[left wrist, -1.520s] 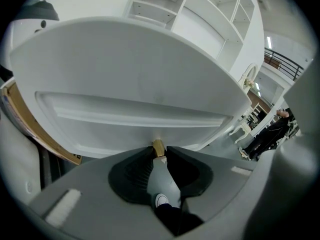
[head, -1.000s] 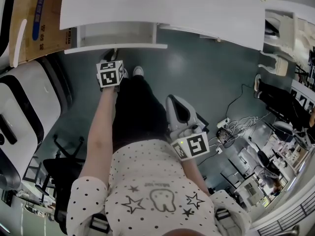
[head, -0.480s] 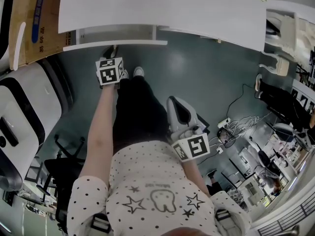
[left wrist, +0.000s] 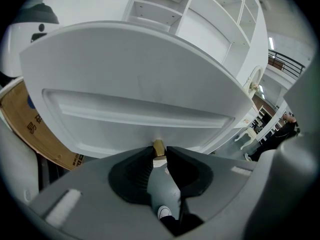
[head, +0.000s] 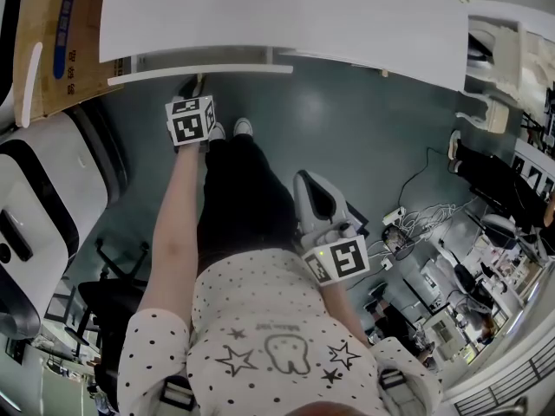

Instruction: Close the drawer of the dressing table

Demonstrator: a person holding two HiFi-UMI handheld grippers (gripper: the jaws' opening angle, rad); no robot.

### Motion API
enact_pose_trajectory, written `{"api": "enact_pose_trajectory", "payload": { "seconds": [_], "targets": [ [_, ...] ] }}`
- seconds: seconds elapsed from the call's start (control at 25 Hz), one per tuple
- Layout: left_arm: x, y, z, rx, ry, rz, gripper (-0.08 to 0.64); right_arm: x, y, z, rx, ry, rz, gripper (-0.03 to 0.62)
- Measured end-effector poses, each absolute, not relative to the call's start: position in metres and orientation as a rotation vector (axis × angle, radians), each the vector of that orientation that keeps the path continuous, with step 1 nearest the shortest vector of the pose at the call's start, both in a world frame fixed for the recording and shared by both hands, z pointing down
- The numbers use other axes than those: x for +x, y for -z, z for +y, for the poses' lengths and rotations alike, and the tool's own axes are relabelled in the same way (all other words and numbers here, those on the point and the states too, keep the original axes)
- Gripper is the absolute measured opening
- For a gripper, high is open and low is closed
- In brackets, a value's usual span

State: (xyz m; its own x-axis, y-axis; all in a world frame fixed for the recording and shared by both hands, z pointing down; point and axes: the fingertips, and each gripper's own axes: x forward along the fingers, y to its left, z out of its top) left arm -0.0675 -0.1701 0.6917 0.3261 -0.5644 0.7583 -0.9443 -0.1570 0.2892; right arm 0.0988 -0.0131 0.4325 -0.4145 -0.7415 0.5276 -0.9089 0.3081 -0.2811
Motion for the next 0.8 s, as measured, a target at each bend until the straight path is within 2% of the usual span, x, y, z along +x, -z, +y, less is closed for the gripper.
{"api": "enact_pose_trajectory", "payload": {
  "seconds": [0.8],
  "targets": [
    [-0.067, -0.689, -0.199, 1.843, -0.618, -1.364, 0.091, 0.105, -0.437, -0.02, 1.498, -0.824, -2.248, -0.006]
  ]
}}
